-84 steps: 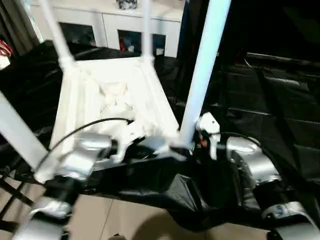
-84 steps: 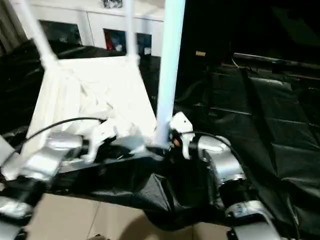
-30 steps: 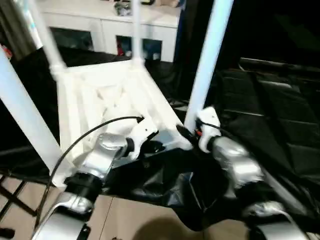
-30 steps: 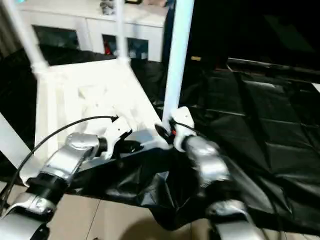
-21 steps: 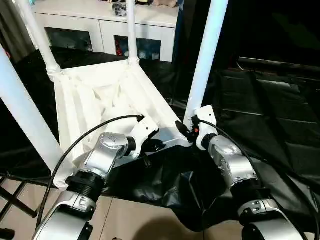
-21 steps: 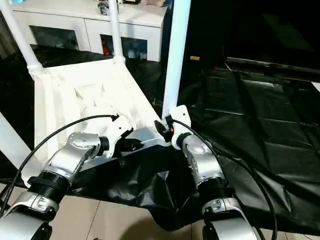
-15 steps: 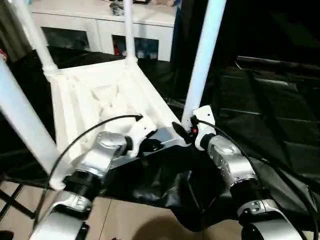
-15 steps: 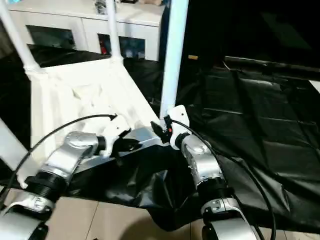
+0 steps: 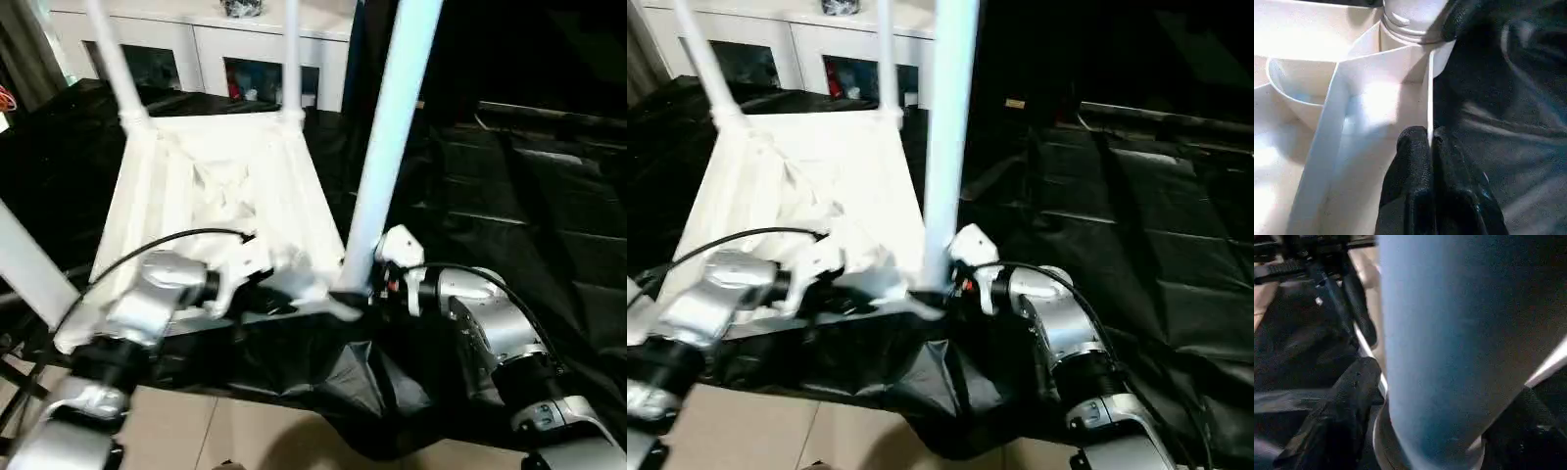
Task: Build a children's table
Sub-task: Rotate leg to tighten
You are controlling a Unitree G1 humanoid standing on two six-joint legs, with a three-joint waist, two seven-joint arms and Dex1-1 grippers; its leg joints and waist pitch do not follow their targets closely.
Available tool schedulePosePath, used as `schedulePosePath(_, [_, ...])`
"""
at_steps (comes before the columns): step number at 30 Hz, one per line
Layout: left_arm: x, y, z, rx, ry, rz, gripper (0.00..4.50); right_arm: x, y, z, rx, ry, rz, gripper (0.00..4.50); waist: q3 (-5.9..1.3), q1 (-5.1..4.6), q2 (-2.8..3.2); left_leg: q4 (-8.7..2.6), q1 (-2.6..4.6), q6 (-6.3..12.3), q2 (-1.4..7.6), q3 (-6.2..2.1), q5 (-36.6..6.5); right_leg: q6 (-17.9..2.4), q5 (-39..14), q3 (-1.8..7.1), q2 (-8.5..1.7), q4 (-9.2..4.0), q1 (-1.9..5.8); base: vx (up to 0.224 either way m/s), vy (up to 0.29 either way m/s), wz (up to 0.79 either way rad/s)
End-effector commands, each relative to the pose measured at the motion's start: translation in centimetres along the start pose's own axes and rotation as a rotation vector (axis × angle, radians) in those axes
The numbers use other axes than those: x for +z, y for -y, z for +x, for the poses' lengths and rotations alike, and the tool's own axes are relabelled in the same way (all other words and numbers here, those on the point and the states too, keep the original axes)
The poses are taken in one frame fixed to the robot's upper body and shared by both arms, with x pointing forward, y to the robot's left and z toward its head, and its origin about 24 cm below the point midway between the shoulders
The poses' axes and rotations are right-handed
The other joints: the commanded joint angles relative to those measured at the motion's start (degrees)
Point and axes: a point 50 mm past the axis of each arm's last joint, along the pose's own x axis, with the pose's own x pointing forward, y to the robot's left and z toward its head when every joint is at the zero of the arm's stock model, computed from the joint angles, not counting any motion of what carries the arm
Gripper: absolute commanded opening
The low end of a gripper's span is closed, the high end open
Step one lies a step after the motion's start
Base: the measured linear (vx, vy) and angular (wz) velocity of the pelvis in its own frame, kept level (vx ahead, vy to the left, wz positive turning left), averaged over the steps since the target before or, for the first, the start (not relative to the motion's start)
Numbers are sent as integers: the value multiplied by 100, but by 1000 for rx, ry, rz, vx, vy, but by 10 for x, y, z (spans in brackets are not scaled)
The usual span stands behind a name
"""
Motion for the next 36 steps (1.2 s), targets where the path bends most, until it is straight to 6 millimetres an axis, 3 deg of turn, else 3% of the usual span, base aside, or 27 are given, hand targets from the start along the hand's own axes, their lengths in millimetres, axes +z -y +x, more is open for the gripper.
schedulePosePath(1, [8,5,5,-59,24,37,0,-7,-8,4,63,-29,16,285,-305,-7,2,-362,57,172,150,16,-1112,-1259,-686,229,-395,-375,274,0,0,0])
schedulePosePath(3, [5,6,2,-68,18,26,0,-6,-8,4,76,-20,18,254,-306,-3,18,-362,50,161,144,12,-1085,-1257,-654,228,-394,-365,277,0,0,0])
schedulePosePath(7, [4,7,2,-78,16,26,0,-5,-10,3,89,-10,20,237,-328,1,32,-340,45,202,134,16,-898,-1313,-274,223,-383,-323,295,0,0,0])
schedulePosePath(11, [4,8,2,-82,17,25,0,-5,-11,3,100,-10,20,206,-325,0,49,-340,46,184,132,15,-931,-1336,-251,220,-378,-328,299,0,0,0])
schedulePosePath(17, [4,9,5,-75,25,16,0,-11,-19,4,108,-16,17,199,-329,16,88,-343,59,122,131,7,-1024,-1331,-309,220,-377,-334,301,0,0,0])
schedulePosePath(24, [4,4,10,10,33,3,0,-16,-15,10,-10,-8,49,199,-326,7,74,-350,63,94,128,2,-1109,-1323,-387,220,-376,-343,303,0,0,0])
schedulePosePath(26, [6,-2,14,73,38,-8,0,-18,-10,15,-95,-13,64,199,-290,-16,61,-371,70,33,120,0,-1265,-1288,-728,225,-386,-386,277,0,0,0])
schedulePosePath(27, [8,-7,17,119,40,-20,0,-19,-8,18,-151,-15,74,198,-260,-39,63,-397,111,-83,111,-9,-1604,-1146,-1446,229,-399,-460,249,0,0,0])
schedulePosePath(28, [11,-11,21,174,45,-24,0,-20,-6,22,-208,-18,92,198,-253,-52,3,-405,117,-110,114,-14,-1664,-1070,-1683,231,-400,-486,244,0,0,0])
schedulePosePath(29, [11,-11,21,174,45,-24,0,-20,-6,22,-208,-18,92,198,-256,-42,22,-404,130,-129,112,-23,-1703,-1017,-1859,234,-413,-492,240,0,0,0])
schedulePosePath(30, [18,-21,29,297,72,-53,0,-21,-2,31,-315,-16,144,198,-239,-52,-10,-407,132,-133,106,-19,-1724,-887,-2148,246,-412,-528,205,0,0,0])
schedulePosePath(31, [19,-23,30,314,76,-57,0,-21,-2,33,-332,-17,152,198,-248,-39,4,-405,152,-155,111,-30,-1763,-858,-2252,242,-425,-538,199,0,0,0])
schedulePosePath(33, [26,-28,38,389,88,-79,0,-21,0,42,-411,-20,185,197,-241,-58,-25,-411,128,-142,105,-33,-1768,-784,-2396,242,-427,-552,203,0,0,0])
schedulePosePath(34, [35,-29,50,428,101,-92,0,-17,1,55,-497,-27,202,197,-244,-44,-36,-402,151,-141,104,-35,-1800,-688,-2607,242,-441,-587,177,0,0,0])
schedulePosePath(36, [42,-29,59,447,114,-97,0,-12,2,66,-555,-44,206,197,-249,-51,-7,-418,134,-182,102,-51,-1725,-647,-2617,232,-442,-582,175,0,0,0])
